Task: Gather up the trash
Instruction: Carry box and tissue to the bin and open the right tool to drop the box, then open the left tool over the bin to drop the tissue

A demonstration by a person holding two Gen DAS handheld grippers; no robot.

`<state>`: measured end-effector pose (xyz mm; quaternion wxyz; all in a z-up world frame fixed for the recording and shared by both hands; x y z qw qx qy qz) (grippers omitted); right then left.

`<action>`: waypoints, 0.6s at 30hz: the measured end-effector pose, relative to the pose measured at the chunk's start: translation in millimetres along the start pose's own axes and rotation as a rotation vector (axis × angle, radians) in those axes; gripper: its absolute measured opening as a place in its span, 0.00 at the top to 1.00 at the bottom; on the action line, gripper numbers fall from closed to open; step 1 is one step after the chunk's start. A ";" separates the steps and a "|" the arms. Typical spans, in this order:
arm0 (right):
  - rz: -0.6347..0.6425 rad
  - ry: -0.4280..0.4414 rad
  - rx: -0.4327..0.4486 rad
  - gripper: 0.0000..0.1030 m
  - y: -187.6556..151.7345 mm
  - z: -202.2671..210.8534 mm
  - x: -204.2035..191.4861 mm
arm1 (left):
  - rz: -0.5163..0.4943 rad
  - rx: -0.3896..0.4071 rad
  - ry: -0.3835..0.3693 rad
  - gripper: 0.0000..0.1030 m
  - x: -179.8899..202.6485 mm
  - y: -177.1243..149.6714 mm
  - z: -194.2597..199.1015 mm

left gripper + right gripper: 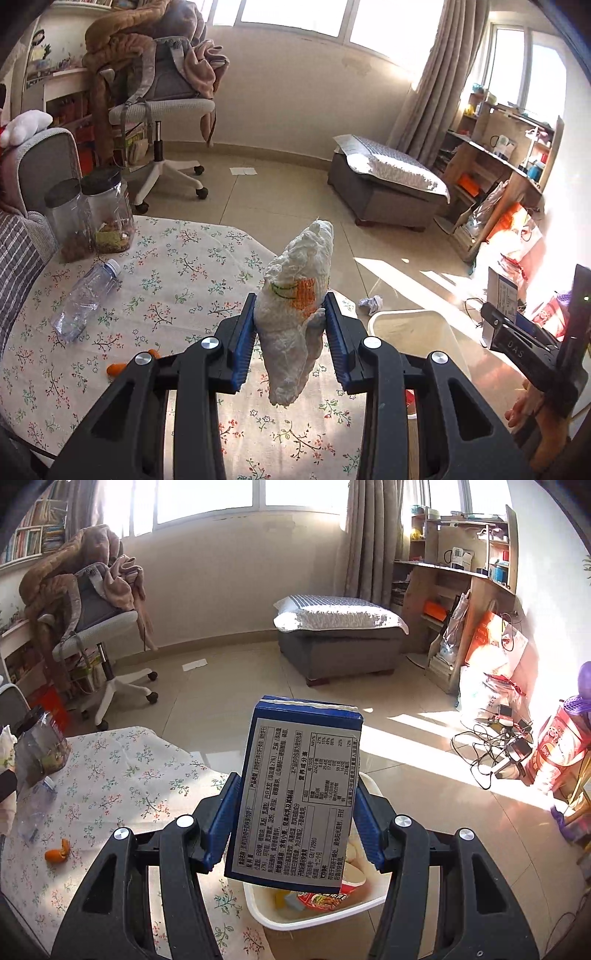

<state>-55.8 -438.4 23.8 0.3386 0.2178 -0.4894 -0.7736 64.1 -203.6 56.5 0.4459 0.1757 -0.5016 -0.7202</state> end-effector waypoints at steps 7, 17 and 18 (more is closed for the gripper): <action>-0.052 -0.072 -0.002 0.46 0.6 -8.5 40.1 | -0.031 -0.043 -0.052 0.65 39.7 -11.9 -18.9; -0.156 -0.132 -0.002 0.17 3.4 -11.9 75.4 | -0.078 -0.084 -0.132 0.65 101.1 -21.2 -42.1; -0.161 -0.144 0.002 0.15 3.9 -10.8 79.2 | -0.083 -0.089 -0.143 0.65 109.0 -22.2 -44.3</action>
Point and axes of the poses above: each gripper's, at about its wrist camera, not at the fingertips, and z roughly against the way its jaws point, x to its right, y to its top, the point moved 1 cm from there along -z, roughly the way its jaws point, and after that the axes turned 13 degrees about x, right-handed, at the moved point
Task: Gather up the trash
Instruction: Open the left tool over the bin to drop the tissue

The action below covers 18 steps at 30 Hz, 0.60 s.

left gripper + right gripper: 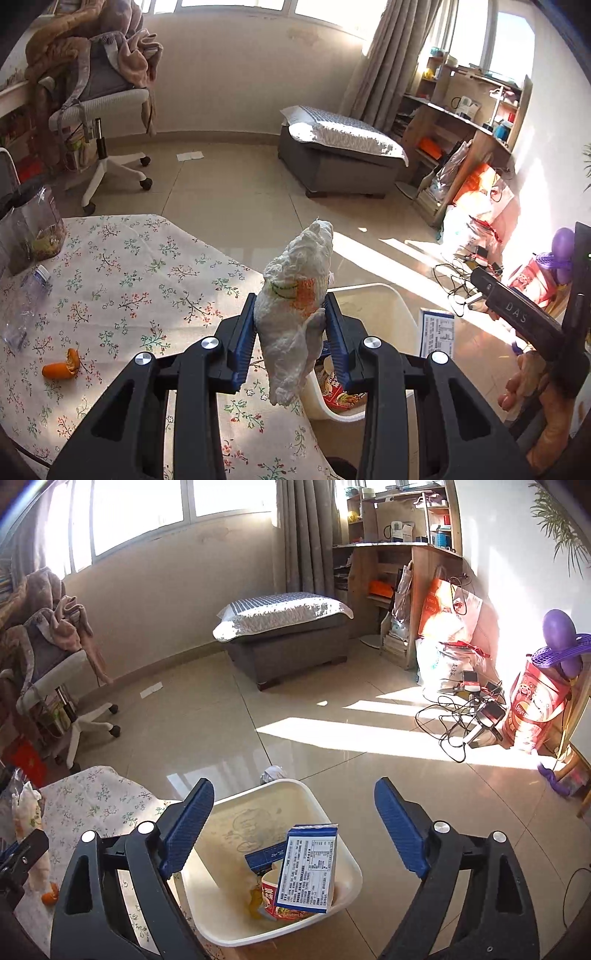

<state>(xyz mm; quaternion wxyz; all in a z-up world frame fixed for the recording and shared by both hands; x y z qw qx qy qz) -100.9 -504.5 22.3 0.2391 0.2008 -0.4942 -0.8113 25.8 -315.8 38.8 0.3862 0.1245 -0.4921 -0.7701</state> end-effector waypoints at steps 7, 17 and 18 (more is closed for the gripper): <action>-0.069 -0.078 0.006 0.11 6.0 1.6 39.2 | -0.030 -0.019 -0.073 0.65 46.7 1.1 -21.4; -0.143 -0.172 0.000 0.09 5.2 6.1 88.3 | -0.076 -0.050 -0.163 0.65 104.2 2.3 -45.1; -0.149 -0.181 0.001 0.08 5.0 6.6 93.0 | -0.077 -0.055 -0.171 0.65 109.2 1.9 -47.4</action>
Point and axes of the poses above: each gripper's, at about its wrist camera, not at the fingertips, and z roughly against the way its jaws point, x to its right, y to its top, the point moved 1 cm from there along -z, roughly the way its jaws point, and after that the axes turned 13 degrees about x, right-handed, at the moved point
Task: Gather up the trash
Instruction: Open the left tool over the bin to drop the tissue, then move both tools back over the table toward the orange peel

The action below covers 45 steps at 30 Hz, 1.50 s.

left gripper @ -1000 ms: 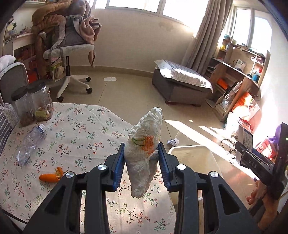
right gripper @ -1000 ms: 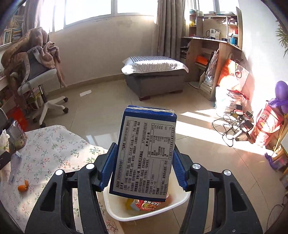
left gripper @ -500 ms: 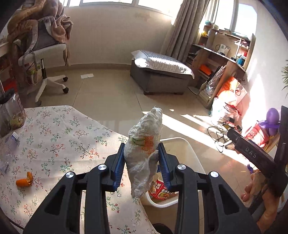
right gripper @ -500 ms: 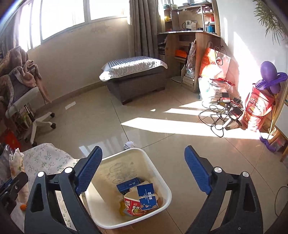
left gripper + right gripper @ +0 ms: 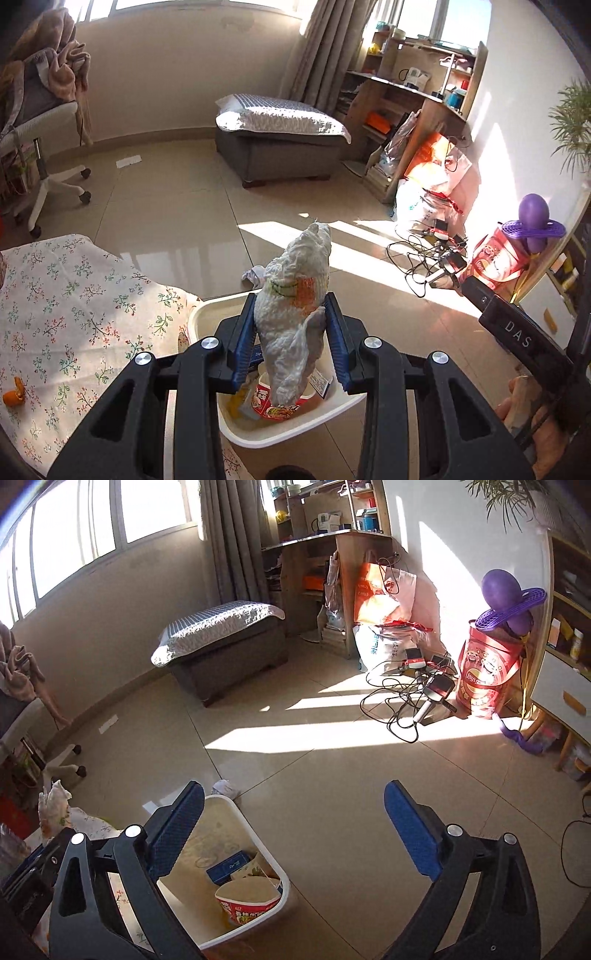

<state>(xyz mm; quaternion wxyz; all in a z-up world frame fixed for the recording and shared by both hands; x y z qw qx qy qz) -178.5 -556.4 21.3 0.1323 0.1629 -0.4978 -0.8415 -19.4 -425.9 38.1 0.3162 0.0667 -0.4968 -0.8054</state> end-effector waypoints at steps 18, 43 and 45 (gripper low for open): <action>0.054 0.031 -0.030 0.07 -10.5 -0.3 -24.8 | -0.027 -0.027 0.118 0.22 -12.1 -9.9 -3.7; 0.422 0.395 -0.130 0.07 -90.2 66.0 -242.3 | -0.130 -0.299 0.536 0.19 -251.8 -82.1 69.2; 0.447 0.412 -0.141 0.07 -97.0 69.8 -253.8 | -0.155 -0.363 0.540 0.19 -277.0 -93.9 70.0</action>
Point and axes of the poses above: each gripper's, at about its wrist camera, not at the fingertips, and z roughly against the way its jaws point, x to its right, y to its top, the point moved 1 cm from there along -z, roughly the way its jaws point, and after that the axes turned 13 degrees about x, right-handed, at the moved point
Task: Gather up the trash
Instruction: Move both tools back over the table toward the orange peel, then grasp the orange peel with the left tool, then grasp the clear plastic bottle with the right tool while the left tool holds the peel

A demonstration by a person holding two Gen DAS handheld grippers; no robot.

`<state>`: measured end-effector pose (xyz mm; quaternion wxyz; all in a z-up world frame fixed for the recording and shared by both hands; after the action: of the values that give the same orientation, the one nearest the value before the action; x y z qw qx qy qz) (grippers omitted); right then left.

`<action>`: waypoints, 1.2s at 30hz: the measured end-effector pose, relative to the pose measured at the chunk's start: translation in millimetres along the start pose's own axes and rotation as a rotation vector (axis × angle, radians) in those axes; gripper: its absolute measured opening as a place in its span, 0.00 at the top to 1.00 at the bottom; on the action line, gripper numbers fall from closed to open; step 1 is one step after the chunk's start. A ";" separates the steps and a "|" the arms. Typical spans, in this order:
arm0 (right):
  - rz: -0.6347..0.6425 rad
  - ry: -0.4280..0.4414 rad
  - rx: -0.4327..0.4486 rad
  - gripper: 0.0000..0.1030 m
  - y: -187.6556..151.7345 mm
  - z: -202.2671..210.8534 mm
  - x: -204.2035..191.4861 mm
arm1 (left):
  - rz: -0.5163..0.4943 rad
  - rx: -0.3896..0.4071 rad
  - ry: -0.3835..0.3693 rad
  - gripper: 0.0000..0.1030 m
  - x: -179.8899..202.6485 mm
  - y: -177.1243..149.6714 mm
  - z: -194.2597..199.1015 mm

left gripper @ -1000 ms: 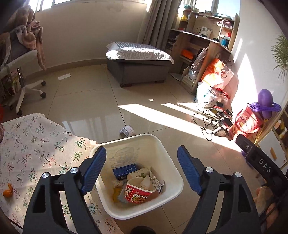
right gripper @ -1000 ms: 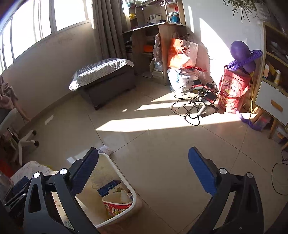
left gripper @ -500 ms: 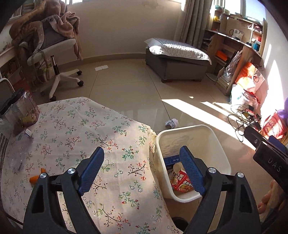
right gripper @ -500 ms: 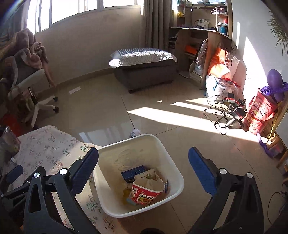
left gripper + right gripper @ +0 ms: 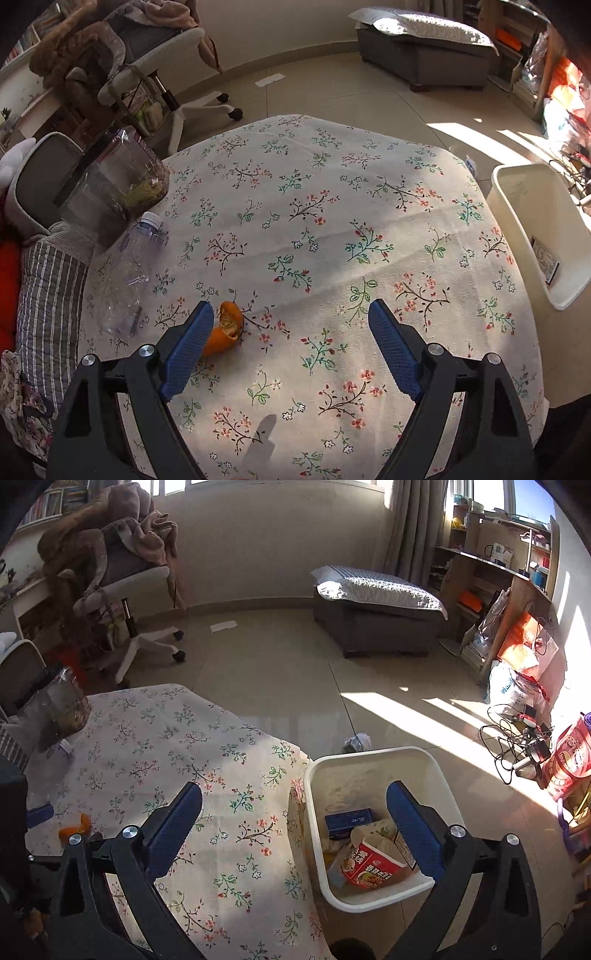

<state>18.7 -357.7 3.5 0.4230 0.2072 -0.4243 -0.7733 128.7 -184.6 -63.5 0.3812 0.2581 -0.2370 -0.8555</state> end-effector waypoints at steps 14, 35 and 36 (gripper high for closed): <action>0.135 0.075 -0.103 0.07 -17.5 -18.7 -72.3 | -0.074 -0.197 -0.095 0.34 -83.3 -59.2 -76.6; 0.146 0.325 -0.209 0.07 -5.0 -40.4 -186.7 | 0.312 0.204 -0.141 0.85 -170.6 8.0 68.4; 0.120 0.354 -0.248 0.07 -2.9 -45.7 -202.3 | 0.349 0.248 -0.111 0.85 -185.8 15.1 81.9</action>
<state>160.9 -211.0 -32.0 0.5584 0.2603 -0.2567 -0.7447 192.7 -32.5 55.9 0.4750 0.2105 -0.4021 -0.7539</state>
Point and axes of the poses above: each gripper's, at about its wrist camera, not at the fingertips, and z roughly against the way its jaws point, x to its right, y to its top, the point moved 1 cm from there along -z, roughly the way its jaws point, and after that the axes turned 13 degrees about x, right-handed, at the moved point
